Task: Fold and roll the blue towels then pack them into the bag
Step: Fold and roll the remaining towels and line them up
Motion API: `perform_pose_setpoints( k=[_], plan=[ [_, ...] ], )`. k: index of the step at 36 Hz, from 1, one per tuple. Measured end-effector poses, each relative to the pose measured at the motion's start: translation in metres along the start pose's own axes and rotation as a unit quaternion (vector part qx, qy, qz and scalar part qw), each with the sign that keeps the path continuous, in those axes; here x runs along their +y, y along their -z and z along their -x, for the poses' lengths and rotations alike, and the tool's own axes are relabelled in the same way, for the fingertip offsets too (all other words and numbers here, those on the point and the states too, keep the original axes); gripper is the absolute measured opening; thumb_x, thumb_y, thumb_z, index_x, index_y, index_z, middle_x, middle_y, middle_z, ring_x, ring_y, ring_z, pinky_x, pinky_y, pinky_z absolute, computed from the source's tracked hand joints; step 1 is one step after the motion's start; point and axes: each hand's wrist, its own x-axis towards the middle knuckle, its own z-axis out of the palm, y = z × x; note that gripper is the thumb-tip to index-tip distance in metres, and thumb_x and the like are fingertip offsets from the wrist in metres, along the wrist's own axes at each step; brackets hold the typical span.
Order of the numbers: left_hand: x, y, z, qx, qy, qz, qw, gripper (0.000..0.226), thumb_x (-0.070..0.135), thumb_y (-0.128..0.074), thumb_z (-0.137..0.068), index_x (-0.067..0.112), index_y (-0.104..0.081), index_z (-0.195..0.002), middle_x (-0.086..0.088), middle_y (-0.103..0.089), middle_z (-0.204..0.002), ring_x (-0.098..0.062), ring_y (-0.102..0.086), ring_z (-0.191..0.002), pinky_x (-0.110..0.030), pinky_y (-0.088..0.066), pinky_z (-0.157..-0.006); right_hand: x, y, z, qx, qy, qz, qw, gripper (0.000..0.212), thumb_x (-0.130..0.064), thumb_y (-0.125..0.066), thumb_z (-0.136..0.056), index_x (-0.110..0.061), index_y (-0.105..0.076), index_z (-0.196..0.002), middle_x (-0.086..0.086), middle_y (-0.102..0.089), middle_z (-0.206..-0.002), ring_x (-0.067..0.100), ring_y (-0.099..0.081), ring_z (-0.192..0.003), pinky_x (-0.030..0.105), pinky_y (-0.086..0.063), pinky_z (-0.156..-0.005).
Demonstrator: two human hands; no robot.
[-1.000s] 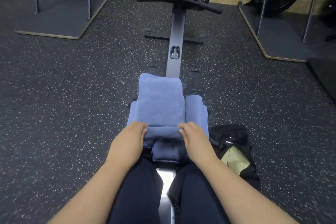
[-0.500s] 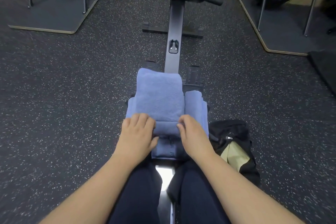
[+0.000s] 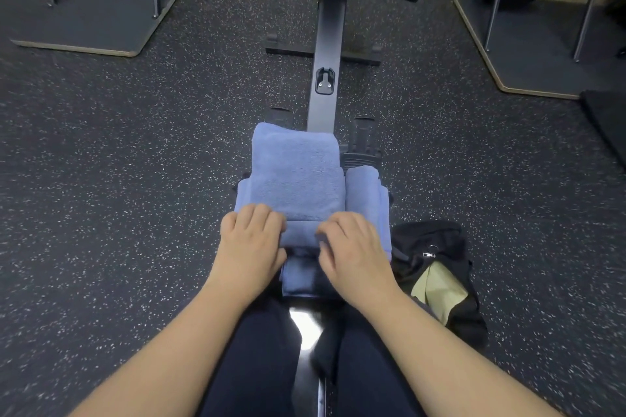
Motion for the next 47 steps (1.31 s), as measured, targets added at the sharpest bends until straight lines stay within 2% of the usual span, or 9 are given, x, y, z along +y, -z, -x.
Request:
perform_pose_setpoints(
  k=[4,7,13,24,28,33,36,42,47],
  plan=[
    [-0.002,0.001,0.000,0.019,-0.004,0.019,1.000,0.026,0.027,-0.043,-0.067,0.016,-0.060,-0.083,-0.002,-0.056,-0.084,-0.024,-0.043,-0.087,-0.037,-0.027,-0.072,0.003,-0.002,0.001,0.000,0.003,0.004,1.000,0.020,-0.020,-0.061,-0.072,-0.013,-0.058,-0.090,0.002,-0.057,-0.094,0.022,-0.049,-0.091,0.028,-0.035,-0.081],
    [-0.003,0.004,0.000,0.026,-0.002,0.031,0.999,0.029,0.030,-0.044,-0.070,0.015,-0.063,-0.085,-0.001,-0.060,-0.086,-0.023,-0.042,-0.090,-0.037,-0.026,-0.074,0.008,-0.009,0.001,0.001,0.002,0.015,1.000,0.043,-0.012,-0.077,-0.061,-0.014,-0.055,-0.098,0.004,-0.058,-0.099,0.023,-0.050,-0.095,0.029,-0.034,-0.085],
    [-0.002,0.006,-0.003,0.034,0.009,0.048,0.998,0.031,0.034,-0.045,-0.077,0.015,-0.065,-0.090,0.000,-0.063,-0.090,-0.022,-0.043,-0.094,-0.038,-0.027,-0.078,0.012,-0.015,-0.006,0.013,-0.009,0.005,1.000,0.031,-0.020,-0.044,-0.075,-0.017,-0.047,-0.106,0.003,-0.060,-0.104,0.020,-0.045,-0.102,0.030,-0.032,-0.091],
    [-0.007,0.006,-0.004,0.015,0.019,0.075,0.997,0.039,0.045,-0.048,-0.078,0.019,-0.064,-0.103,-0.002,-0.051,-0.109,-0.026,-0.043,-0.104,-0.039,-0.027,-0.084,0.021,-0.019,-0.015,0.030,-0.008,-0.033,0.999,0.027,-0.018,-0.043,-0.085,-0.012,-0.057,-0.108,0.004,-0.064,-0.102,0.021,-0.049,-0.099,0.032,-0.034,-0.089],
    [-0.010,0.009,-0.006,0.012,0.035,0.101,0.994,0.035,0.041,-0.048,-0.084,0.019,-0.063,-0.106,0.000,-0.059,-0.102,-0.022,-0.044,-0.098,-0.035,-0.026,-0.079,0.022,-0.021,-0.020,0.016,-0.040,-0.049,0.998,0.029,-0.020,-0.041,-0.089,-0.011,-0.059,-0.110,0.004,-0.064,-0.102,0.021,-0.049,-0.099,0.032,-0.034,-0.089],
    [-0.013,0.006,-0.011,0.013,0.110,0.181,0.977,0.024,0.022,-0.070,-0.086,0.019,-0.057,-0.106,0.000,-0.057,-0.097,-0.017,-0.040,-0.098,-0.025,-0.016,-0.080,0.019,-0.018,-0.029,0.008,-0.089,-0.075,0.993,0.035,-0.028,-0.037,-0.091,-0.010,-0.061,-0.110,0.006,-0.065,-0.102,0.025,-0.052,-0.098,0.037,-0.040,-0.087],
    [-0.016,0.003,-0.015,-0.001,0.136,0.200,0.970,0.020,0.027,-0.058,-0.093,0.018,-0.059,-0.111,-0.002,-0.059,-0.102,-0.021,-0.042,-0.100,-0.027,-0.016,-0.081,0.017,-0.018,-0.033,0.004,-0.093,-0.086,0.992,0.034,-0.030,-0.037,-0.090,-0.011,-0.060,-0.106,0.006,-0.064,-0.103,0.027,-0.057,-0.095,0.042,-0.044,-0.081],
    [-0.020,-0.002,-0.020,-0.006,0.152,0.265,0.952,0.041,0.045,-0.031,-0.092,0.021,-0.057,-0.113,0.001,-0.052,-0.113,-0.016,-0.044,-0.107,-0.031,-0.022,-0.088,0.019,-0.022,-0.039,0.060,-0.088,-0.084,0.991,0.016,-0.023,-0.041,-0.090,-0.013,-0.054,-0.091,0.010,-0.057,-0.106,0.024,-0.051,-0.091,0.039,-0.044,-0.077],
    [-0.016,0.001,-0.027,0.050,0.154,0.304,0.939,0.018,0.022,-0.044,-0.093,0.032,-0.044,-0.107,0.005,-0.047,-0.109,-0.014,-0.045,-0.102,-0.036,-0.027,-0.086,0.018,-0.022,-0.039,0.110,-0.070,-0.038,0.991,0.017,-0.015,-0.045,-0.080,-0.023,-0.056,-0.091,0.002,-0.055,-0.108,0.020,-0.045,-0.097,0.031,-0.029,-0.086]
  ],
)
